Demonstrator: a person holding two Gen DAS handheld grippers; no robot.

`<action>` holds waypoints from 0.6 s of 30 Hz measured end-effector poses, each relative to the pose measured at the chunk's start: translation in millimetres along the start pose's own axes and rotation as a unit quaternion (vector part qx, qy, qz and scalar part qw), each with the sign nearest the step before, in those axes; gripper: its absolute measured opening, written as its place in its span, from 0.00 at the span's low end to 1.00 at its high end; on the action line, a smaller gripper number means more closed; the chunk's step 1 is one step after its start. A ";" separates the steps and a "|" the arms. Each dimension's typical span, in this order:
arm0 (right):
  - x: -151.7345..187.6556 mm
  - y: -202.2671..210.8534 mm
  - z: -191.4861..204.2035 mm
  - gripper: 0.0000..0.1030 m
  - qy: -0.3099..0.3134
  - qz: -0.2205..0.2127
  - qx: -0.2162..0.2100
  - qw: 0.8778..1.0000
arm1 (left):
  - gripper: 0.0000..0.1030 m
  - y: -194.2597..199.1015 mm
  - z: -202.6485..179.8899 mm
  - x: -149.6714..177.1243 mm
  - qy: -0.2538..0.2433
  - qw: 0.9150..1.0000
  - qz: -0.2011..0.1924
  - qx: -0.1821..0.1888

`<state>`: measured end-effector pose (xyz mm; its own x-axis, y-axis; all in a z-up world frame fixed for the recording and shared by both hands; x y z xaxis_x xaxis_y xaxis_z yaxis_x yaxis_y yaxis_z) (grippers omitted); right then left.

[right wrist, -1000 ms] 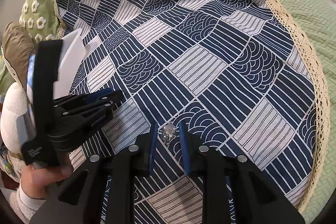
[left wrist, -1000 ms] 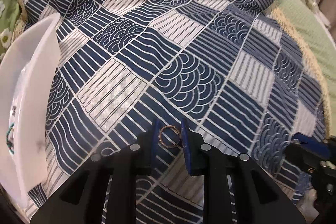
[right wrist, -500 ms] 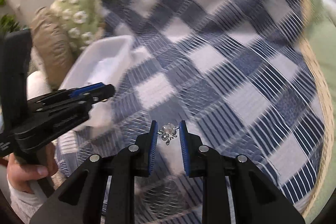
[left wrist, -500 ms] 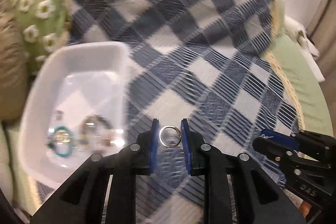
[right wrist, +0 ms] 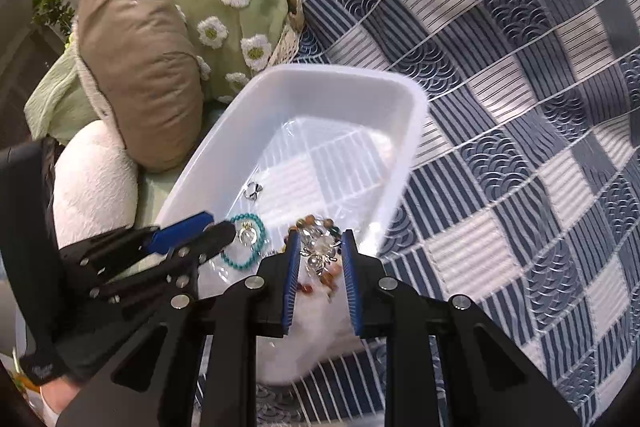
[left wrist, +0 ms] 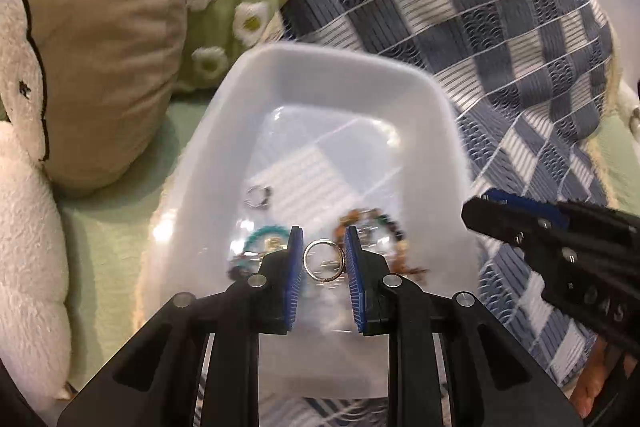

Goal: Organize jewelry
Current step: 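Carry the ring and earring into the white tray and open both grippers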

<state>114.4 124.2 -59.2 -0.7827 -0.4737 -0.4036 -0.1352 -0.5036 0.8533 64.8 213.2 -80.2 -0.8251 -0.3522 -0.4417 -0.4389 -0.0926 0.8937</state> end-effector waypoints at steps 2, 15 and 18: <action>-0.1 -15.5 4.4 0.21 0.003 0.011 0.004 1.000 | 0.19 -6.6 8.6 -1.5 -0.009 1.000 0.010 -0.003; 1.0 -61.3 15.8 0.21 0.017 0.047 0.034 0.998 | 0.20 -48.5 20.1 8.3 -0.025 0.998 0.059 -0.017; -1.9 -62.2 15.0 0.21 0.015 0.049 0.039 0.998 | 0.20 -47.1 21.7 8.0 -0.020 0.998 0.058 -0.013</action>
<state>115.2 167.3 -106.6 -0.7759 -0.5407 -0.3251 -0.1058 -0.3965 0.9119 71.1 234.9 -127.5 -0.8835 -0.3253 -0.3372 -0.3302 -0.0781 0.9407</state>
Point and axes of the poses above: each gripper's, at about its wrist camera, not at the fingertips, and y roughly against the way its jaws point, z to its left, x to its underside, the point moved 9 cm from there along -y, roughly the way its jaws point, and after that the axes turned 1 degree about -x, right-handed, at the moved point
